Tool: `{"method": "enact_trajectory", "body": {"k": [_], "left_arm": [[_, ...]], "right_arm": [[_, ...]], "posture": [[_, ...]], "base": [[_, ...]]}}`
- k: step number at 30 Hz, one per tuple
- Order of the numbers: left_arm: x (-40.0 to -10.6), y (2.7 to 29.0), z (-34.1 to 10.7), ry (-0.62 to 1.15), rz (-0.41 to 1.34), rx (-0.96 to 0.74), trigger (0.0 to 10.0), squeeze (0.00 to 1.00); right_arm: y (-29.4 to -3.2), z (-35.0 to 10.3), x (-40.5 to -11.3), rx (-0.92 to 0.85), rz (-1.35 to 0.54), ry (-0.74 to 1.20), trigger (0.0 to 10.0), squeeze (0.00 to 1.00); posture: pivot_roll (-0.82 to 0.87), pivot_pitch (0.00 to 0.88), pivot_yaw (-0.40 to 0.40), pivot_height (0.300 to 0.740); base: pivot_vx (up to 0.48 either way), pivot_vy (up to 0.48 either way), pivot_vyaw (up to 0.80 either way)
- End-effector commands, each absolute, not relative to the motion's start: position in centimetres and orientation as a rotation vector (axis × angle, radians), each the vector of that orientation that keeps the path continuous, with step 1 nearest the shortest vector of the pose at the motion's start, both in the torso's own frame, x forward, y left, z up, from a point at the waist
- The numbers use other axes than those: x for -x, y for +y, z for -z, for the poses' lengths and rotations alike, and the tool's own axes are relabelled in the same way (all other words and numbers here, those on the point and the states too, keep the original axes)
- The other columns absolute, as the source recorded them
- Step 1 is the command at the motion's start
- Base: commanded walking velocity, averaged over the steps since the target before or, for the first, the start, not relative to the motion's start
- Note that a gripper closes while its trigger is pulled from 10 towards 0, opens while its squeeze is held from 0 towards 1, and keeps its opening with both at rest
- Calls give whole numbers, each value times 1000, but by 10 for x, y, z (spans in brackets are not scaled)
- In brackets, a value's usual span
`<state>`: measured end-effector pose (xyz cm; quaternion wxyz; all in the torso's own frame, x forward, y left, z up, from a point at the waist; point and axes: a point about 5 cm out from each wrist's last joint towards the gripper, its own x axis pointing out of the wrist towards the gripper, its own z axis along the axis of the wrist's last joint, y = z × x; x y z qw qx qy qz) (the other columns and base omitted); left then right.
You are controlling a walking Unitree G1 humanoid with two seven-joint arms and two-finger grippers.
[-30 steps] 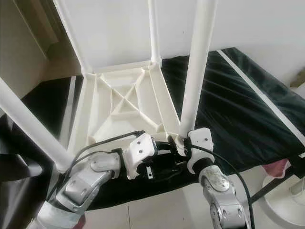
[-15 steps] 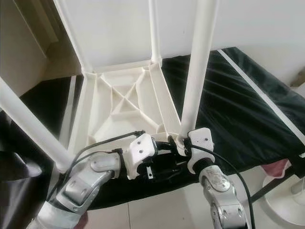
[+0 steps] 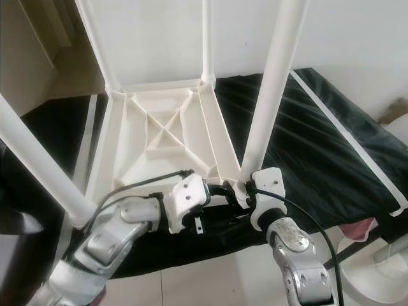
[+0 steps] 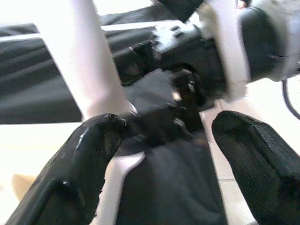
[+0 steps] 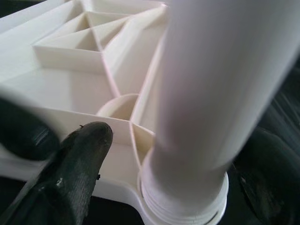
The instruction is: Building children table
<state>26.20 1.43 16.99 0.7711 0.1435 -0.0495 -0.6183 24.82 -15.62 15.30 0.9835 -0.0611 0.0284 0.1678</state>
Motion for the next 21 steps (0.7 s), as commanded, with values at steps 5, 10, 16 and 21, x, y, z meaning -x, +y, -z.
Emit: {"method": "enact_trajectory", "body": {"k": [5, 10, 16, 21], "left_arm": [[-264, 13, -170, -121, 1306, -312, 10000, 0], [-263, 10, -168, -125, 1310, -300, 10000, 0], [-267, 9, -171, -145, 1299, -314, 10000, 0], [-274, 15, -171, -139, 1296, -331, 10000, 0]], "right_arm": [[-157, -153, -250, 118, -363, 75, 10000, 0], [-159, -153, -251, 132, -390, 85, 10000, 0], [-163, -157, -255, 153, -391, 76, 10000, 0], [-154, -163, -261, 141, -378, 28, 10000, 0]], "posture": [[-108, 0, -30, 740], [-98, 0, -36, 740], [-97, 0, -42, 740], [-91, 0, 8, 740]], "base": [[0, 0, 0], [0, 0, 0], [0, 0, 0], [0, 0, 0]]}}
